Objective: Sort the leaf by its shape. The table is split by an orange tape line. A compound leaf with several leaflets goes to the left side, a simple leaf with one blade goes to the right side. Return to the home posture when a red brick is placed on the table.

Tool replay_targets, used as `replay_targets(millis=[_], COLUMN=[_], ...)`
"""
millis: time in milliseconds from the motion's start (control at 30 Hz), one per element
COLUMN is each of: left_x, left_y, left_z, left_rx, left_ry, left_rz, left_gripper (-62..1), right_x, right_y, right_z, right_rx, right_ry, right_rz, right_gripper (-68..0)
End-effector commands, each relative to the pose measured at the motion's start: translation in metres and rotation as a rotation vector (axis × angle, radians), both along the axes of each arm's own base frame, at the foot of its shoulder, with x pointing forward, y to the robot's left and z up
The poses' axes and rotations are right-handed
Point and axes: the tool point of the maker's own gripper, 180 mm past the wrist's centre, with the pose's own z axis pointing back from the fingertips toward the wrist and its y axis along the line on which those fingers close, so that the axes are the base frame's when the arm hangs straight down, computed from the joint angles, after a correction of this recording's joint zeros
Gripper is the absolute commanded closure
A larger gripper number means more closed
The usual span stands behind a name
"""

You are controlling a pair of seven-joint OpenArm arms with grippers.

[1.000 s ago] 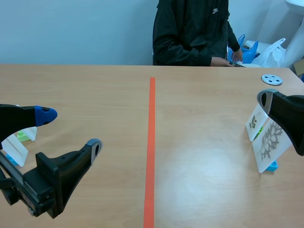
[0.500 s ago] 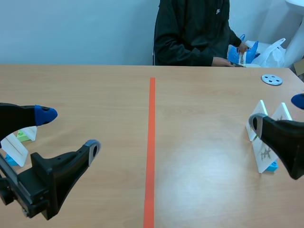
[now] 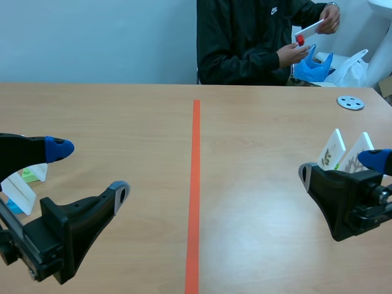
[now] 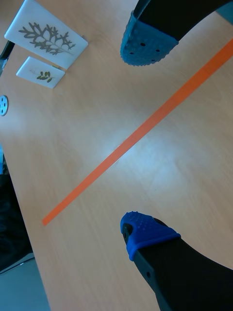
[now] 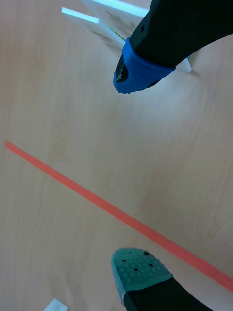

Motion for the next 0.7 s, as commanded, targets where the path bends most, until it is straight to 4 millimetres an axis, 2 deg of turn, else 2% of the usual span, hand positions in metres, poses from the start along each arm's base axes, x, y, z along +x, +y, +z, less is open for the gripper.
replay_targets(millis=[0, 300, 433, 667], left_x=[0.002, 0.002, 0.002, 0.002], left_y=[-0.003, -0.003, -0.003, -0.003], left_z=[0.008, 0.008, 0.008, 0.008], left_rx=[-0.023, -0.023, -0.023, -0.022], left_ry=[-0.023, -0.023, -0.023, -0.023], left_rz=[0.000, 0.000, 0.000, -0.001], left_gripper=[-62.3, -62.3, -62.3, -62.3], right_x=[0.002, 0.000, -0.002, -0.003], right_y=[0.002, 0.024, 0.033, 0.044], right_z=[0.005, 0.000, 0.003, 0.000], right_rx=[0.016, 0.011, 0.005, -0.080], right_ry=[-0.019, -0.002, -0.002, -0.002], right_rz=[0.000, 0.051, 0.078, 0.135], right_gripper=[-67.9, -67.9, -67.9, -67.9])
